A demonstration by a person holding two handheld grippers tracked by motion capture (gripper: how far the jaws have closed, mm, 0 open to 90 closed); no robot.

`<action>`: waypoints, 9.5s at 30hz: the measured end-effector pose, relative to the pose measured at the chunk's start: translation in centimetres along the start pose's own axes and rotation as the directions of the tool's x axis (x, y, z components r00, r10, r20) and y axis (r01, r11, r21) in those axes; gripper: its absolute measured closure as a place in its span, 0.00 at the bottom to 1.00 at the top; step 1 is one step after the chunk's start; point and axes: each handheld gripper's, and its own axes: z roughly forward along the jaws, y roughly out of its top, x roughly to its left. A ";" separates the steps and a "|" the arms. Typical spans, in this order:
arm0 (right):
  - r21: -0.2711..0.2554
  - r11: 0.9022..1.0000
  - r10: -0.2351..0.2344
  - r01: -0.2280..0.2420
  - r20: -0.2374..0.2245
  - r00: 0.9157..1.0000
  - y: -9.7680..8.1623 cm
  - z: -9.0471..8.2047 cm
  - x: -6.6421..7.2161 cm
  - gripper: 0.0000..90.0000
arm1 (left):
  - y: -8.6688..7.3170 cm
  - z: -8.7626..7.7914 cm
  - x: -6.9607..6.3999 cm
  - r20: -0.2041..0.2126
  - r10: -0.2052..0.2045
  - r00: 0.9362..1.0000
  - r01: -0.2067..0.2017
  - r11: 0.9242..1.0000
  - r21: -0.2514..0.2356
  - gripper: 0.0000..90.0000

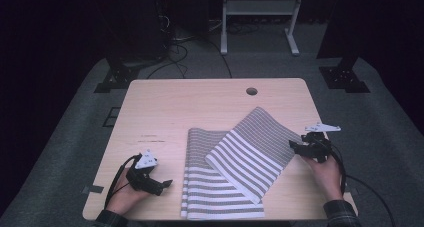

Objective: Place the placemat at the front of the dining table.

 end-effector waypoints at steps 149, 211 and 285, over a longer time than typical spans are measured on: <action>0.095 0.991 -0.080 0.099 -0.186 0.979 -6.9 -4.6 7.5 0.91 | 0.0 0.1 -0.1 -0.005 -0.004 1.000 0.004 1.000 0.000 0.00; 0.076 0.996 0.052 -0.054 0.027 0.998 -8.2 -5.4 -2.1 0.55 | 0.0 0.0 0.0 -0.005 -0.004 1.000 0.004 1.000 0.001 0.00; -0.182 0.980 -0.087 0.073 -0.066 0.994 -1.1 -9.8 2.5 0.98 | 0.1 0.1 0.0 -0.004 -0.003 1.000 0.003 1.000 0.002 0.00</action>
